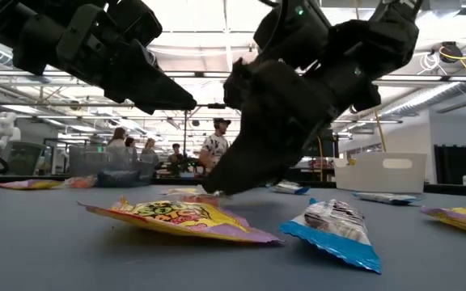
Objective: Sort candy
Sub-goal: Put the middle orange gummy candy into the grey bin
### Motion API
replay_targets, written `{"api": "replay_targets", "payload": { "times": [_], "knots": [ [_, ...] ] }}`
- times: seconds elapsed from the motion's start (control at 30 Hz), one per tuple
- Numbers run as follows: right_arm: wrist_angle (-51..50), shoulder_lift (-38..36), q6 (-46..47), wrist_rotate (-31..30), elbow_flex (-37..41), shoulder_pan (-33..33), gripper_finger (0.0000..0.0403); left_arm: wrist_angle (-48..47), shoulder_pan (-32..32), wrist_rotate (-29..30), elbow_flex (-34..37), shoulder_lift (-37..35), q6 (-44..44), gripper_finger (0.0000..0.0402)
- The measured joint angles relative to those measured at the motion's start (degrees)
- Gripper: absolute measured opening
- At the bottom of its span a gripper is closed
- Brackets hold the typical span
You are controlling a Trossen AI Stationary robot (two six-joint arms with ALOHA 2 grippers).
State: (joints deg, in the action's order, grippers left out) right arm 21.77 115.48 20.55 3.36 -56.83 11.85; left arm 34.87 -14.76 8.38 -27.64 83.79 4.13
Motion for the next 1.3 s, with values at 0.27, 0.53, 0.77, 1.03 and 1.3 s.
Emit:
{"api": "replay_targets", "payload": {
  "times": [0.27,0.53,0.77,1.03,1.3],
  "knots": [
    [0.9,2.0,2.8,6.2,-1.9,-0.6,0.0131,0.1,0.0,0.0,0.0,0.0,0.0,0.0107],
    [-0.7,1.8,0.6,9.0,-3.4,-0.6,0.0008,0.1,0.0,0.0,0.0,0.0,0.0,0.0107],
    [-12.5,-8.2,0.1,8.7,-3.5,1.3,0.0003,-0.8,0.0,0.0,0.0,0.0,0.1,0.0107],
    [-36.2,-25.3,9.3,4.9,-3.5,11.6,0.0001,-0.8,0.0,0.0,0.0,0.0,0.1,0.0107],
    [-63.6,-37.9,36.2,-1.7,-3.4,27.2,0.0001,0.8,0.0,0.0,0.0,0.0,0.2,0.0107]
  ]
}}
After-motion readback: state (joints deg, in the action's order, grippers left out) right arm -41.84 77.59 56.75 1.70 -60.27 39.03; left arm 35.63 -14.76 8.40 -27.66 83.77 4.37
